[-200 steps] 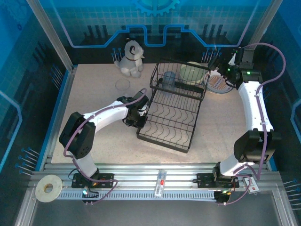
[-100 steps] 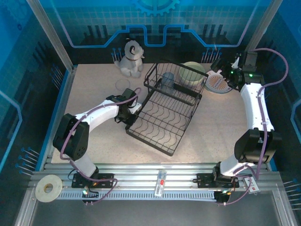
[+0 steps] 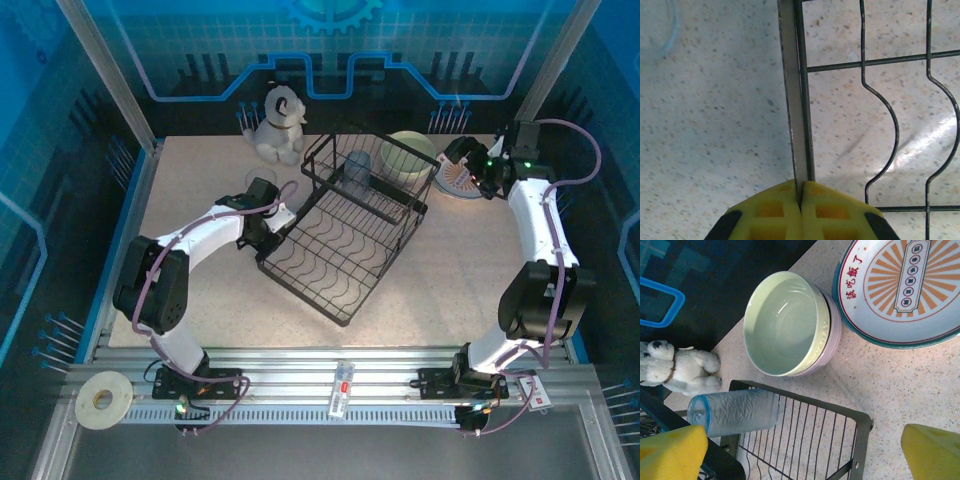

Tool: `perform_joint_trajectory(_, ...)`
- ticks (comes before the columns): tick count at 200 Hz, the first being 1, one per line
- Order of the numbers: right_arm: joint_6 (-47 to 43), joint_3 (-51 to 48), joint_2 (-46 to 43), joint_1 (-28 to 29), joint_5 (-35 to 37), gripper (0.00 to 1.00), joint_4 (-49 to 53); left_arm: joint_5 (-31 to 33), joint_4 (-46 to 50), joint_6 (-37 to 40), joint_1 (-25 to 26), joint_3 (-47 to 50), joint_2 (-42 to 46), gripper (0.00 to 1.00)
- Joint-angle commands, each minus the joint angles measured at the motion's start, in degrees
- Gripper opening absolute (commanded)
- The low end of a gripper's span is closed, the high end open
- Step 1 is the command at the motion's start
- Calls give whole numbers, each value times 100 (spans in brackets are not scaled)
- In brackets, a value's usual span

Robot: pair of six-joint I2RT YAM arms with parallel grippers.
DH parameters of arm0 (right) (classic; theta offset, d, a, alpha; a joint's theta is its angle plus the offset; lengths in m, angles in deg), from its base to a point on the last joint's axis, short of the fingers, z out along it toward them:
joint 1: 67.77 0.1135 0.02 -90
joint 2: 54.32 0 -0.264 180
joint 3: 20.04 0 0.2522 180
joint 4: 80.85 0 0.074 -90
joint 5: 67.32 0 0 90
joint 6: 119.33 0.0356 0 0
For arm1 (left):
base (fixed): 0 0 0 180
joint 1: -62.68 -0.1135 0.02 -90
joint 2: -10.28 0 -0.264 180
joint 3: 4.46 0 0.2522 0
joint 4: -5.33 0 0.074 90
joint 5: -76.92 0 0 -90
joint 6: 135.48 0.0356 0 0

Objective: Unload the mixed dishes from the dish rack

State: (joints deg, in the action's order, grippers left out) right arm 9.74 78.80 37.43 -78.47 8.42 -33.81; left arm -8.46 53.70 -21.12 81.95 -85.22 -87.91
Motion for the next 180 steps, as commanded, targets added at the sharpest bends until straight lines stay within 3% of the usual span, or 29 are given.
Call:
perform_joint_trajectory(1, 57, -128, 16, -127, -223, 100, -110, 171, -910, 832, -27, -65, 44, 0)
perform_joint_trajectory(48, 116, -61, 532, -154, -659, 96, -467, 285, -867, 644, -99, -411, -288, 0)
perform_joint_trajectory(84, 238, 262, 1179, -132, -979, 84, -841, 177, -898, 457, -99, -311, -142, 0)
perform_joint_trajectory(108, 308, 737, 1749, -82, -1158, 68, -1105, 83, -987, 372, -99, -155, -20, 0)
perform_joint_trajectory(145, 154, 1658, 2693, 136, -1700, 27, -1425, 102, -1230, 472, -84, 79, 65, 0)
perform_joint_trajectory(180, 755, 1783, 3462, 203, -2671, 13, -2829, 138, -1422, 504, -31, 263, 216, 0)
